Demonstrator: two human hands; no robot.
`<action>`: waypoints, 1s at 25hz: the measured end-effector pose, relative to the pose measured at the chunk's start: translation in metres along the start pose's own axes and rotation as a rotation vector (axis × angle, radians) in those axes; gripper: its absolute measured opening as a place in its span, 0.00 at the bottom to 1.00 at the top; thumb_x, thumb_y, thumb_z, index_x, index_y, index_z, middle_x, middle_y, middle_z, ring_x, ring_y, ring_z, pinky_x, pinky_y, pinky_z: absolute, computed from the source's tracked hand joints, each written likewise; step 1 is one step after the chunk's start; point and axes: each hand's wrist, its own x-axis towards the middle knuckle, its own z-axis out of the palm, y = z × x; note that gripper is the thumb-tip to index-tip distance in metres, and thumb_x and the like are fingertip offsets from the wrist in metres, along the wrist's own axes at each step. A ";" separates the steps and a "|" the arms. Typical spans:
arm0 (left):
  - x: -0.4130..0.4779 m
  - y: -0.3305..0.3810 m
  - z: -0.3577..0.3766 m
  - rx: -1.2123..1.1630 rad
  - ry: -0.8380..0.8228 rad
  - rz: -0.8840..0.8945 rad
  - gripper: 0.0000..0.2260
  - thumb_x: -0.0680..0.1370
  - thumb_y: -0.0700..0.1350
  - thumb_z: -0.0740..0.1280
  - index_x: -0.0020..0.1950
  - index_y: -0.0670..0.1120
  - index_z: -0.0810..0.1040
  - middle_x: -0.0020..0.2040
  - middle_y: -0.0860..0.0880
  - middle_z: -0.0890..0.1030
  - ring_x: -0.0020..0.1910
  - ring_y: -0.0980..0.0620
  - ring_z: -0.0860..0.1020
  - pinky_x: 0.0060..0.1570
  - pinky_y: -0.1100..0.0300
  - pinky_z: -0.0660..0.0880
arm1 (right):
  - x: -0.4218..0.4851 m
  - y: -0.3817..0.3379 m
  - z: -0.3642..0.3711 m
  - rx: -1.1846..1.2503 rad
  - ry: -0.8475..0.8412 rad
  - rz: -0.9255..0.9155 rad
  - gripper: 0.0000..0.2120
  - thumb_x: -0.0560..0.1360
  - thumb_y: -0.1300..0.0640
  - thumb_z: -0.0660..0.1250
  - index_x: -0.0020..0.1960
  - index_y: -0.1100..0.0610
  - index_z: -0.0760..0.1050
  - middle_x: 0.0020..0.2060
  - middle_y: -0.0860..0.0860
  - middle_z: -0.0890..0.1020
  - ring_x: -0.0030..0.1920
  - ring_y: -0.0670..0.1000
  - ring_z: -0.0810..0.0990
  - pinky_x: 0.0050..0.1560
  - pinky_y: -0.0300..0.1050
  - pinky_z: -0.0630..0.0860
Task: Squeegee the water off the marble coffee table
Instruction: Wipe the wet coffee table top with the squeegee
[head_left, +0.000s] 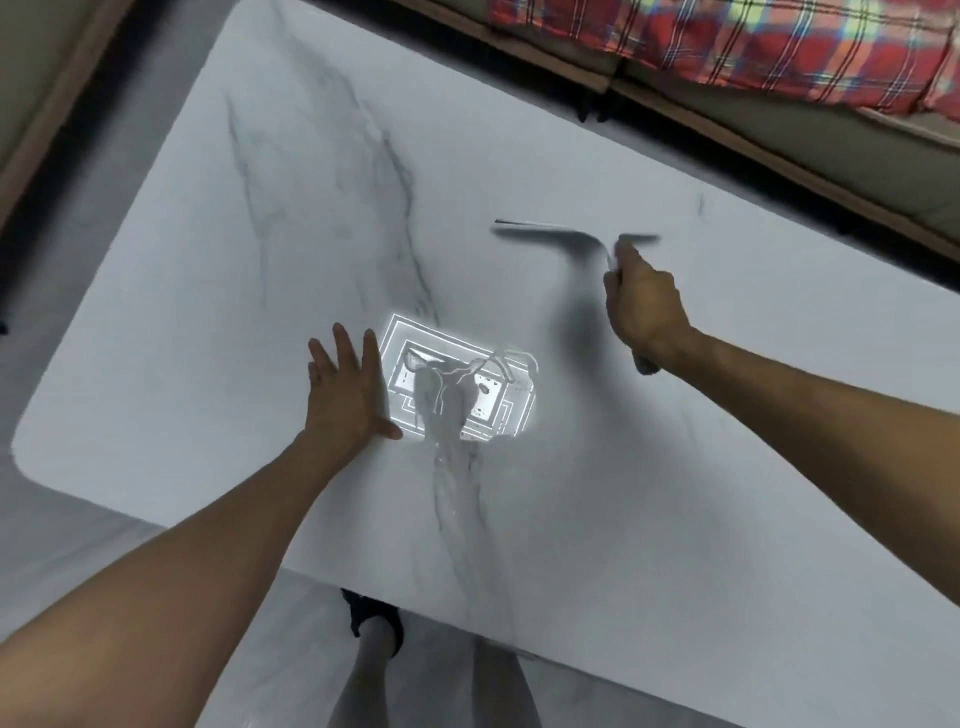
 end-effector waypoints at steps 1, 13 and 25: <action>-0.005 -0.002 0.002 -0.020 0.017 -0.006 0.57 0.65 0.56 0.78 0.79 0.42 0.42 0.77 0.32 0.42 0.74 0.25 0.44 0.73 0.36 0.52 | 0.008 -0.017 0.011 0.028 0.003 0.025 0.07 0.80 0.57 0.50 0.56 0.52 0.63 0.46 0.64 0.77 0.36 0.60 0.75 0.30 0.43 0.66; -0.078 -0.019 0.024 -0.120 0.013 -0.047 0.28 0.80 0.40 0.60 0.77 0.37 0.52 0.78 0.35 0.47 0.77 0.35 0.49 0.74 0.44 0.56 | -0.142 0.081 0.047 -0.496 -0.234 -0.322 0.25 0.80 0.54 0.52 0.75 0.40 0.54 0.44 0.52 0.79 0.41 0.60 0.78 0.39 0.50 0.74; -0.109 -0.070 0.040 -0.082 0.030 -0.157 0.28 0.75 0.37 0.61 0.74 0.35 0.56 0.71 0.33 0.60 0.69 0.34 0.62 0.69 0.46 0.63 | -0.079 -0.064 0.099 -0.009 -0.075 -0.141 0.21 0.79 0.59 0.53 0.72 0.56 0.59 0.51 0.66 0.78 0.50 0.67 0.76 0.44 0.50 0.69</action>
